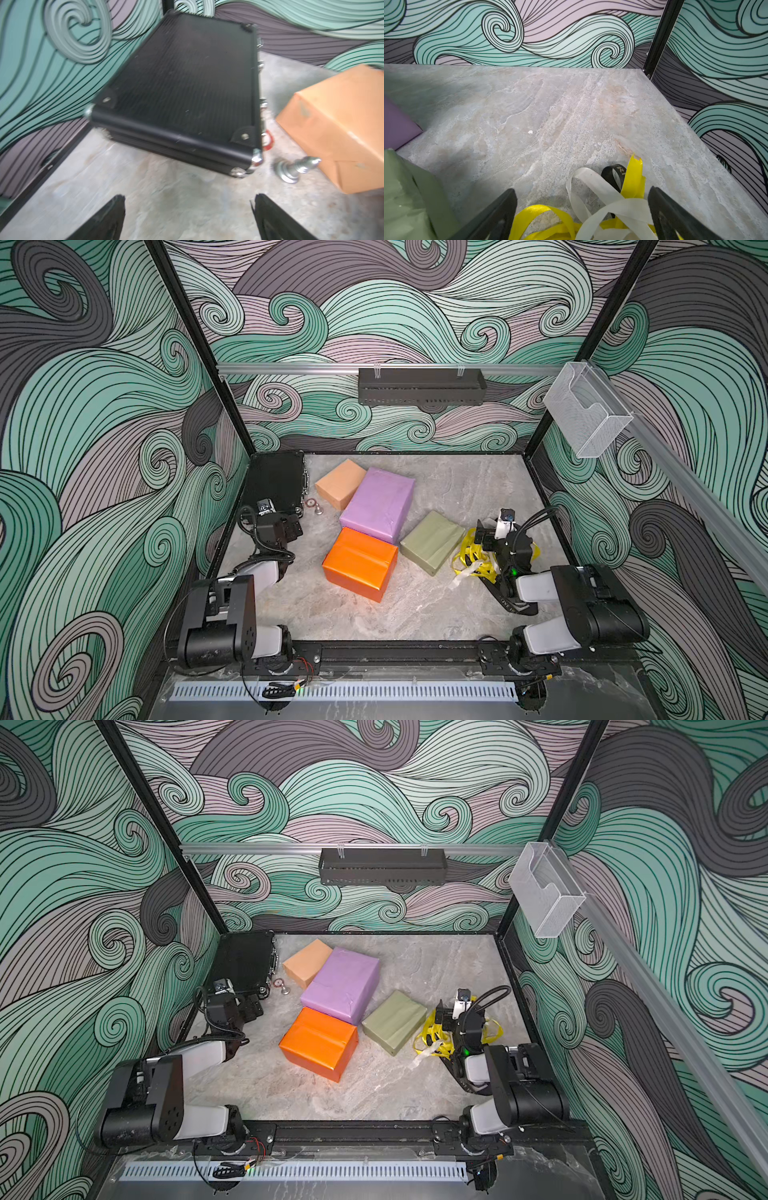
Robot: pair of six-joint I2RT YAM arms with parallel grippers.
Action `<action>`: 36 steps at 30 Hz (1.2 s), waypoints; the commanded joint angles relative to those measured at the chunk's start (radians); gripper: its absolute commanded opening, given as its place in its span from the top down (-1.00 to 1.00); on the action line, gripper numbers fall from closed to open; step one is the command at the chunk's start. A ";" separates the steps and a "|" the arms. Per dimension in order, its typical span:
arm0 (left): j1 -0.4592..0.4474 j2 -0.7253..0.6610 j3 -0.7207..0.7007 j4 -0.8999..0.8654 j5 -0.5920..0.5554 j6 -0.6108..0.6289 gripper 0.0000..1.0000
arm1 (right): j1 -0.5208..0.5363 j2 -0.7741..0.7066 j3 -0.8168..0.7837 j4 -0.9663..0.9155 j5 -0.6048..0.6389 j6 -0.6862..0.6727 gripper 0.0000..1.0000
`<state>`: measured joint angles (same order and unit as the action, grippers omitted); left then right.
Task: Untie the ribbon bows on the gift boxes
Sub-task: Reset both arms
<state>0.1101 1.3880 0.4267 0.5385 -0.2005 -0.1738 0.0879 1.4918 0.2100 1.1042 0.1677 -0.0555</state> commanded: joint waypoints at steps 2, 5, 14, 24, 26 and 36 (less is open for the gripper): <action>-0.001 0.061 -0.014 0.165 0.122 0.054 -0.92 | 0.059 0.081 -0.033 0.227 0.044 -0.072 -0.99; -0.032 0.085 -0.076 0.294 0.071 0.073 -0.96 | 0.091 0.089 -0.065 0.283 0.087 -0.097 -0.99; -0.058 0.140 0.055 0.114 0.072 0.112 -0.97 | 0.073 0.071 0.057 0.044 0.156 -0.044 -0.99; -0.059 0.140 0.053 0.115 0.067 0.114 -0.97 | -0.044 0.048 0.183 -0.232 0.021 0.059 -0.99; -0.060 0.136 0.048 0.124 0.067 0.114 -0.97 | -0.042 0.046 0.181 -0.226 0.023 0.057 -0.99; -0.060 0.135 0.045 0.125 0.066 0.115 -0.97 | -0.033 0.044 0.177 -0.221 0.035 0.052 -0.99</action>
<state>0.0551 1.5238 0.4694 0.6651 -0.1432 -0.0708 0.0486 1.5421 0.3958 0.8917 0.2016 -0.0143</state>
